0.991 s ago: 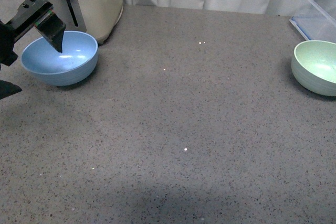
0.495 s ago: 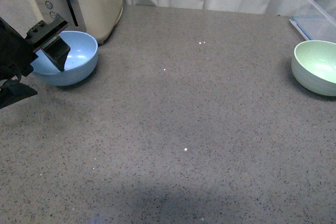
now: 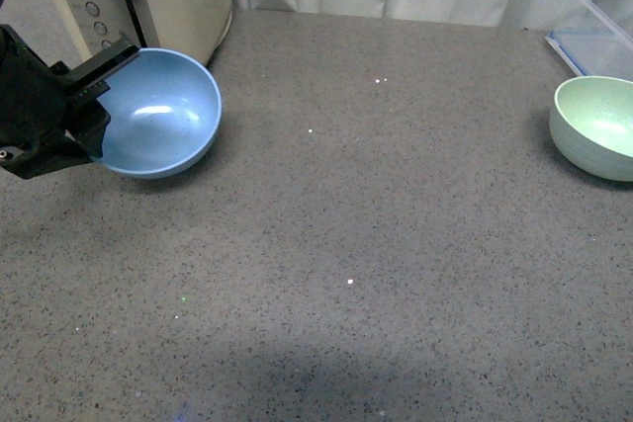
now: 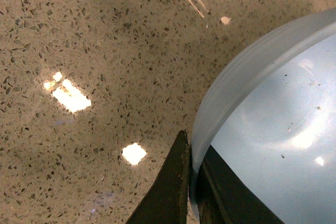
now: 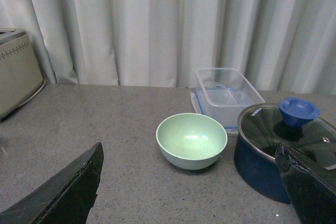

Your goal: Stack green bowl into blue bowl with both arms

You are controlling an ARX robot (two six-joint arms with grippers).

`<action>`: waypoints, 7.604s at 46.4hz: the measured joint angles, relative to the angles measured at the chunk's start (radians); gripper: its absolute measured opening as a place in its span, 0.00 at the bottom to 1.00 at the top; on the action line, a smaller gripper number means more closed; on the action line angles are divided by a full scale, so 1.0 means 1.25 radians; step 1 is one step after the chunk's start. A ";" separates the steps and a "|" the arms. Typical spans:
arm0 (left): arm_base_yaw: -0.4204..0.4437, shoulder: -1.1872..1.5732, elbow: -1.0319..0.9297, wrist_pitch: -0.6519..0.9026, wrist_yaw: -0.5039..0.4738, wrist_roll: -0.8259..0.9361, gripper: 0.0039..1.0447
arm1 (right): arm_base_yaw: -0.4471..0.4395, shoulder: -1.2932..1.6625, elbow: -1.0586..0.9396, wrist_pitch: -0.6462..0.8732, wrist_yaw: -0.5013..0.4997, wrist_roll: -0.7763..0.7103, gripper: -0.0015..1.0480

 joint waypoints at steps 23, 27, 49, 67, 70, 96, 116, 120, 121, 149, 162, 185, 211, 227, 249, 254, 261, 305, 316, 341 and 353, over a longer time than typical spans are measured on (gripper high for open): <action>-0.337 -0.021 0.028 -0.116 0.086 0.109 0.04 | 0.000 0.000 0.000 0.000 0.000 0.000 0.91; -0.353 -0.013 0.024 -0.114 0.078 0.117 0.04 | 0.000 0.000 0.000 0.000 0.000 0.000 0.91; -0.321 -0.016 0.028 -0.083 0.091 0.095 0.67 | 0.000 0.000 0.000 0.000 0.000 0.000 0.91; -0.141 -0.203 -0.072 0.022 0.093 0.081 0.94 | 0.000 0.000 0.000 0.000 0.000 0.000 0.91; -0.109 -0.234 -0.099 0.024 0.091 0.100 0.94 | 0.000 0.000 0.000 0.000 0.000 0.000 0.91; 0.122 -0.582 -0.337 -0.007 0.313 0.188 0.94 | 0.000 0.000 0.000 0.000 0.000 0.000 0.91; 0.248 -0.833 -0.514 -0.013 0.440 0.275 0.93 | 0.000 0.000 0.000 0.000 0.000 0.000 0.91; 0.213 -0.862 -0.644 0.316 0.259 0.406 0.79 | 0.000 0.000 0.000 0.000 0.000 0.000 0.91; 0.207 -0.869 -0.674 0.390 0.227 0.442 0.76 | 0.000 0.000 0.000 0.000 0.000 0.000 0.91; 0.131 -1.117 -0.824 0.549 0.107 0.651 0.04 | 0.000 0.000 0.000 0.000 0.000 0.000 0.91; 0.131 -1.243 -0.824 0.431 0.106 0.653 0.04 | 0.000 0.000 0.000 0.000 0.000 0.000 0.91; 0.131 -1.384 -0.824 0.293 0.106 0.653 0.04 | 0.000 0.000 0.000 0.000 0.000 0.000 0.91; 0.131 -1.533 -0.824 0.138 0.106 0.654 0.30 | 0.000 0.000 0.000 0.000 0.000 0.000 0.91; 0.131 -1.533 -0.824 0.138 0.106 0.654 0.88 | 0.000 0.000 0.000 0.000 0.000 0.000 0.91; 0.131 -1.534 -0.824 0.138 0.106 0.656 0.94 | -0.162 0.682 0.226 0.330 0.090 -0.018 0.91; 0.131 -1.534 -0.824 0.137 0.106 0.656 0.94 | -0.191 0.849 0.328 0.359 -0.027 -0.102 0.91; 0.131 -1.534 -0.824 0.137 0.106 0.656 0.94 | -0.183 0.979 0.458 0.272 -0.166 -0.237 0.91; 0.131 -1.534 -0.824 0.137 0.106 0.656 0.94 | -0.146 1.540 0.810 -0.063 -0.368 -0.657 0.91; 0.131 -1.534 -0.824 0.137 0.106 0.656 0.94 | -0.132 1.591 0.835 -0.051 -0.371 -0.673 0.91; 0.131 -1.534 -0.824 0.137 0.106 0.656 0.94 | -0.116 1.600 0.850 -0.012 -0.353 -0.700 0.02; 0.131 -1.534 -0.824 0.137 0.106 0.656 0.94 | -0.051 1.500 0.902 -0.088 -0.403 -0.711 0.02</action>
